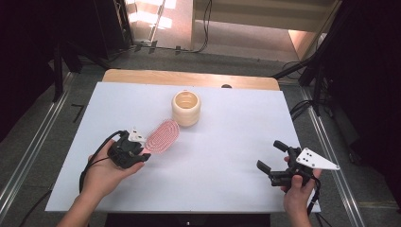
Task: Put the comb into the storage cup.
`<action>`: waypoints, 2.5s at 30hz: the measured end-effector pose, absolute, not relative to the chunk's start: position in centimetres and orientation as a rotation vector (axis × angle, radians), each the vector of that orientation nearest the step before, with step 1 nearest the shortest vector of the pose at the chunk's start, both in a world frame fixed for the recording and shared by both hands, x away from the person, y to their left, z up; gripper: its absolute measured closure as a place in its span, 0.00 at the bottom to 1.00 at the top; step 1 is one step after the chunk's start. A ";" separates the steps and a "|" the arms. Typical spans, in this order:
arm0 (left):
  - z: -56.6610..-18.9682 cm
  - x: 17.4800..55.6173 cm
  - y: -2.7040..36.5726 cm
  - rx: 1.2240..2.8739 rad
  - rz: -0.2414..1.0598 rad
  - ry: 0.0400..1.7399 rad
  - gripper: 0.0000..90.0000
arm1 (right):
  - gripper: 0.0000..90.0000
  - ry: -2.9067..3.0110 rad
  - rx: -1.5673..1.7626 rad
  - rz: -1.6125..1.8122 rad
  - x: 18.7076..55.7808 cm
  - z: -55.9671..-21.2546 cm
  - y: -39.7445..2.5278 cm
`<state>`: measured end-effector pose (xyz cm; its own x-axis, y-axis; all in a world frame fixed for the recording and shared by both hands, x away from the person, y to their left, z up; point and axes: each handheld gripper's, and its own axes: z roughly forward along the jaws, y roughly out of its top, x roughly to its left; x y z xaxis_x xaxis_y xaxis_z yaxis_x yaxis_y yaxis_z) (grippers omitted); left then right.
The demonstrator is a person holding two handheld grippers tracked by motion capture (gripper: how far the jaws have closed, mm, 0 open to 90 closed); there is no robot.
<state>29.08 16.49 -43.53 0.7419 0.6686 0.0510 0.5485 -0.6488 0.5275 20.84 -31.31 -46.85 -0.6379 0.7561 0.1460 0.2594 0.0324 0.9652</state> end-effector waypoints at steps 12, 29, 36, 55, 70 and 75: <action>-43.2 29.0 15.5 2.378 0.393 0.878 0.79 | 0.00 1.935 1.006 1.689 22.1 -45.9 -28.7; -43.1 28.9 14.3 2.283 0.403 0.848 0.79 | 0.00 1.955 0.989 1.734 23.8 -45.0 -25.8; -43.2 28.8 14.3 2.208 0.411 0.851 0.79 | 0.00 1.965 0.994 1.746 24.3 -44.8 -25.0; -43.1 28.7 13.0 2.083 0.458 0.809 0.79 | 0.00 1.977 1.011 1.773 26.3 -43.7 -22.9; -43.7 28.2 11.1 2.002 0.503 0.730 0.79 | 0.00 2.006 1.025 1.794 27.3 -44.1 -20.9; -44.2 27.9 10.8 1.981 0.513 0.719 0.79 | 0.00 2.011 1.012 1.813 27.4 -44.0 -20.2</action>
<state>27.89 10.75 -44.19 0.7407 0.6687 0.0641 0.2776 -0.3916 0.8772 27.40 -20.16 -43.97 -0.7273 0.6353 0.2596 0.3240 -0.0156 0.9459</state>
